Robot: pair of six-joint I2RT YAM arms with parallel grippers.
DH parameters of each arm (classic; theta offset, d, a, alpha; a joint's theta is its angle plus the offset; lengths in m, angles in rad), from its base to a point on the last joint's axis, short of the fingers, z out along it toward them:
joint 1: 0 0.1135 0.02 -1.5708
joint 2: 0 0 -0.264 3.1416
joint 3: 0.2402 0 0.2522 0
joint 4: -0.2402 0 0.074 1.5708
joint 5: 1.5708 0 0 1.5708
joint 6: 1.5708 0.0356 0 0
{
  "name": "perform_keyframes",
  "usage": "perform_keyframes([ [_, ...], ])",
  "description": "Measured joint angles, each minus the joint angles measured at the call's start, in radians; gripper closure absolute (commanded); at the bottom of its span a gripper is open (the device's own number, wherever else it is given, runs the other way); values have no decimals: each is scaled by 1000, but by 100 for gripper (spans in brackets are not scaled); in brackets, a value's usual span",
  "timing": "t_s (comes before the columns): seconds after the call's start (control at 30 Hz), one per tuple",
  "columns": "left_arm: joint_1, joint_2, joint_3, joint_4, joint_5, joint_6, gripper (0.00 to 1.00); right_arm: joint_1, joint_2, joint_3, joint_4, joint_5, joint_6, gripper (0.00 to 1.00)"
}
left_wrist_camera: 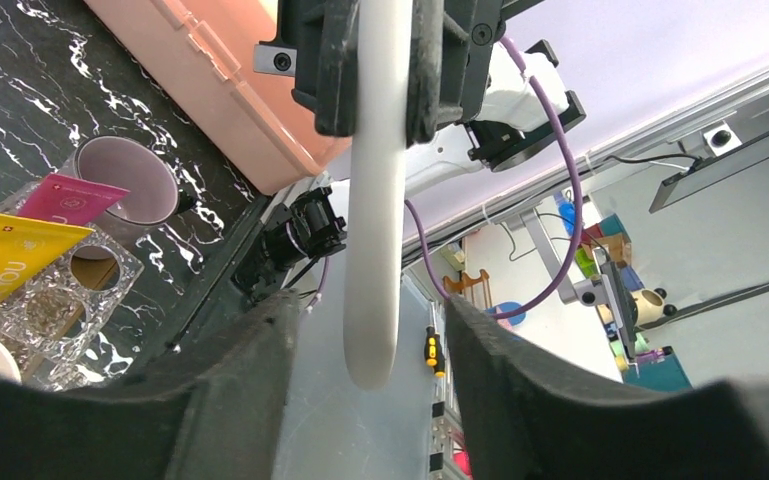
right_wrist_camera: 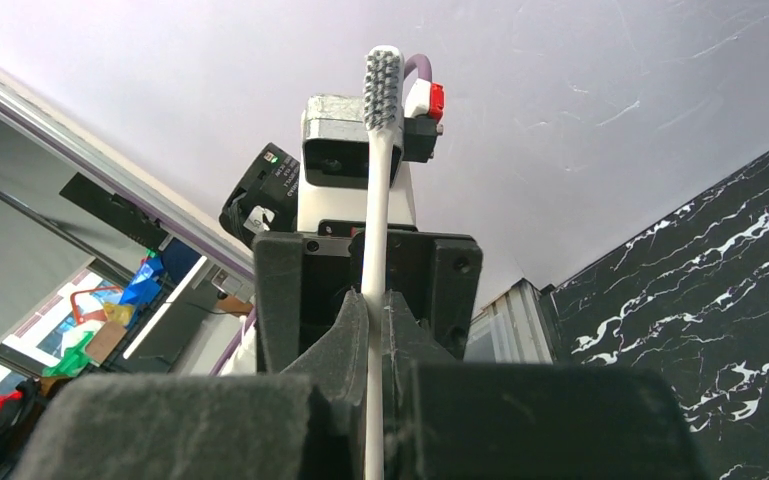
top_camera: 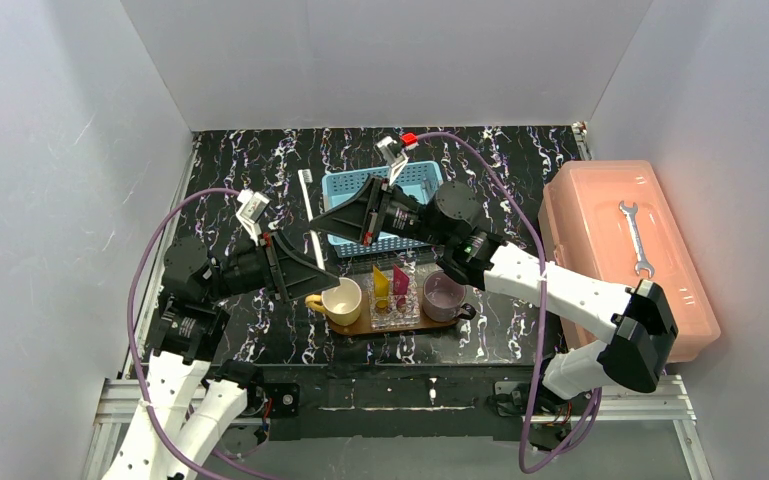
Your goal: Prepare toiletry sets of a toothbrush and toothpaste on the tray
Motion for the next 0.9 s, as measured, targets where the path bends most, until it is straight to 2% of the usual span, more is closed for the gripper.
perform_keyframes([
  [0.27,0,-16,0,7,3,-5,77,2,0,-18,29,0,13,99],
  [0.4,0,-20,-1,6,3,-7,100,3,0,-19,47,2,19,99],
  [0.57,0,-26,-7,0,3,-10,100,3,-3,-36,63,4,21,99],
  [0.6,0,-27,-8,-3,3,-10,100,3,-5,-41,66,4,21,96],
  [0.63,0,-28,-9,-4,3,-10,100,3,-7,-45,67,5,21,80],
  [0.73,0,-38,-12,-11,2,-8,100,5,-18,-48,54,6,12,61],
  [0.83,0,-48,-17,-32,2,7,100,5,-42,-48,-10,7,-33,50],
  [0.9,0,-51,-18,-49,2,21,100,5,-61,-46,-66,8,-69,47],
])
